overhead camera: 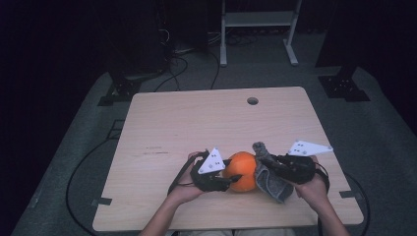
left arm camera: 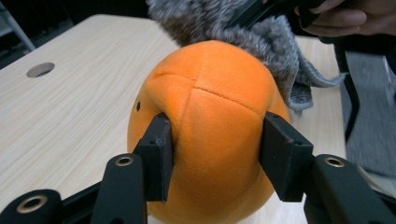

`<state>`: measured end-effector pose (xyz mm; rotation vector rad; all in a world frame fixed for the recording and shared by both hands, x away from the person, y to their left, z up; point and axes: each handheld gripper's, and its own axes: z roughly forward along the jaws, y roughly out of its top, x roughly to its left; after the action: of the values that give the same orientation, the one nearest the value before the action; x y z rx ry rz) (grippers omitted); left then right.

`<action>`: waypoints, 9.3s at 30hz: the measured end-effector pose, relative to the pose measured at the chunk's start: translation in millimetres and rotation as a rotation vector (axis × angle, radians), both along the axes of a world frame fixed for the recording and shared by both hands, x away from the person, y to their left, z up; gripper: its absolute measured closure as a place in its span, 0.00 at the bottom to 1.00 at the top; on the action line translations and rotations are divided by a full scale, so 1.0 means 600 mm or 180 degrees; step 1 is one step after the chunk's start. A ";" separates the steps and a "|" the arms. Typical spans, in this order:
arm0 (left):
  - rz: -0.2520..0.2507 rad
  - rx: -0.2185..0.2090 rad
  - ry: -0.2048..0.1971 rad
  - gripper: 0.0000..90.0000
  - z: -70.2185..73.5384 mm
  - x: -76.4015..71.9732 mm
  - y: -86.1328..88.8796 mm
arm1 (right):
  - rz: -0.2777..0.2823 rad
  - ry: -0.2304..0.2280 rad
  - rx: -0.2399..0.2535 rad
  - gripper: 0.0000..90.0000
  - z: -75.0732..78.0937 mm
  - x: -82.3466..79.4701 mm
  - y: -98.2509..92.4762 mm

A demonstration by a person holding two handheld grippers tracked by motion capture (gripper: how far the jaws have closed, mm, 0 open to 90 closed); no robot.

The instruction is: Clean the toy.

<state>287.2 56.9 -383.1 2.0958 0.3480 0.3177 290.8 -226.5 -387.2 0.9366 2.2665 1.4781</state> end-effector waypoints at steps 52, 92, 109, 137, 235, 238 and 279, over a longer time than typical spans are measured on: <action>0.0033 0.0050 -0.0014 0.34 -0.074 0.006 -0.038 | -0.0049 -0.0041 -0.0255 0.82 -0.006 0.004 -0.008; 0.0090 -0.0035 -0.0062 0.45 -0.072 0.000 -0.037 | -0.0026 -0.0083 -0.0083 0.82 0.004 -0.004 -0.007; 0.0449 0.0434 -0.0121 0.37 -0.054 0.024 0.026 | 0.0298 -0.0038 -0.0020 0.83 -0.009 0.049 0.097; -0.0220 0.0264 0.0293 0.43 -0.058 0.002 0.008 | 0.0001 0.0180 -0.0271 0.81 -0.053 0.024 0.016; 0.0663 0.0684 0.0179 0.37 0.009 0.151 -0.034 | -0.0424 0.0217 -0.0044 0.45 -0.075 0.031 -0.120; 0.0645 0.0657 0.0199 0.34 0.013 0.149 -0.027 | -0.0428 0.0229 -0.0048 0.44 -0.076 0.031 -0.119; 0.0527 0.0447 0.0109 0.16 0.003 0.086 0.054 | -0.0423 0.0287 -0.0074 0.40 -0.086 0.032 -0.119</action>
<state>338.7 89.5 -381.2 2.2168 0.5348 0.4144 309.7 -297.9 -438.6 1.1445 2.2296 1.3767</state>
